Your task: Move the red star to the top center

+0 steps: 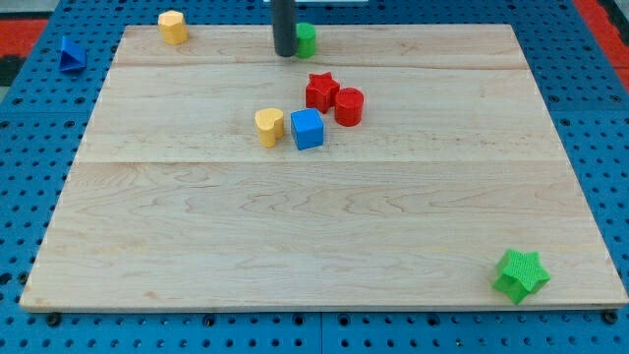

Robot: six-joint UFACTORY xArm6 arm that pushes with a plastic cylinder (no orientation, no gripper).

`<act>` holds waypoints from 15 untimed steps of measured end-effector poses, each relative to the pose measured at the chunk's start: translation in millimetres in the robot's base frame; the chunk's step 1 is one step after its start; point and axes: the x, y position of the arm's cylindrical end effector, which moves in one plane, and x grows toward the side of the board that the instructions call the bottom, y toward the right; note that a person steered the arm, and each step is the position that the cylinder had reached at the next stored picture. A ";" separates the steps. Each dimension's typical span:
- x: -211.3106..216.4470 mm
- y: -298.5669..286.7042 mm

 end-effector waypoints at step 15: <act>77.4 139.5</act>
